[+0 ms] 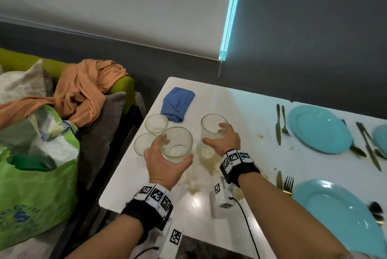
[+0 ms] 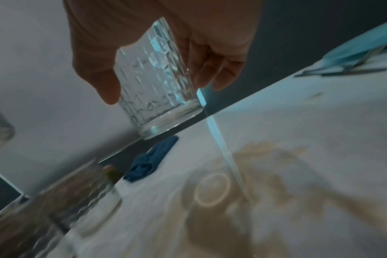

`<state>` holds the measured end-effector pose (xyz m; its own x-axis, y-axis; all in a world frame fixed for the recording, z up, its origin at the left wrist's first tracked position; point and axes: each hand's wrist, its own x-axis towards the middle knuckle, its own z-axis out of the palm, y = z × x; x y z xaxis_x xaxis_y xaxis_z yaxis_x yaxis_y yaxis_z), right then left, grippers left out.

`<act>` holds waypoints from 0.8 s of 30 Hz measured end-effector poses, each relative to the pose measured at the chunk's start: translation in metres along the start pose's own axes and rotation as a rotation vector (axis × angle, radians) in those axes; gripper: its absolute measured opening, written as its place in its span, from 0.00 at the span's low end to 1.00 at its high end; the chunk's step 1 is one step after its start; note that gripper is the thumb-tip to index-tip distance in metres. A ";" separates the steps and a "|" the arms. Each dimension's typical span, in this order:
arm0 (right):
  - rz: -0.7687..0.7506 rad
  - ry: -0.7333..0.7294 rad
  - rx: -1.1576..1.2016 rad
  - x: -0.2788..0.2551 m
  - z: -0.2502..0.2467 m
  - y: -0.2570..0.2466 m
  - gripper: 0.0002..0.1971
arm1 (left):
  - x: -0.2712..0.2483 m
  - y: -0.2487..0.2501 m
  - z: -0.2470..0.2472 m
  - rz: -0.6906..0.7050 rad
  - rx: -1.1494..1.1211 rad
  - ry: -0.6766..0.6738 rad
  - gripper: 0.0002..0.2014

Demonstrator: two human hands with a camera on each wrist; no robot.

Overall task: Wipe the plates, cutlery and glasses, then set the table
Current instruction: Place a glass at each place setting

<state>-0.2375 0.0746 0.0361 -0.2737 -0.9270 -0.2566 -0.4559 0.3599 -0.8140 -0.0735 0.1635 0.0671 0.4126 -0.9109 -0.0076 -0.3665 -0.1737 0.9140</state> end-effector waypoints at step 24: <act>0.403 0.511 -0.019 0.002 -0.482 0.244 0.39 | -0.136 0.184 0.377 0.248 0.061 -0.481 0.43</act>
<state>-0.7576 0.2118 0.0878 -0.7929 -0.5532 -0.2555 -0.2471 0.6752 -0.6950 -0.5117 0.1141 0.0833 -0.1153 -0.9933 0.0072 -0.4576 0.0595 0.8872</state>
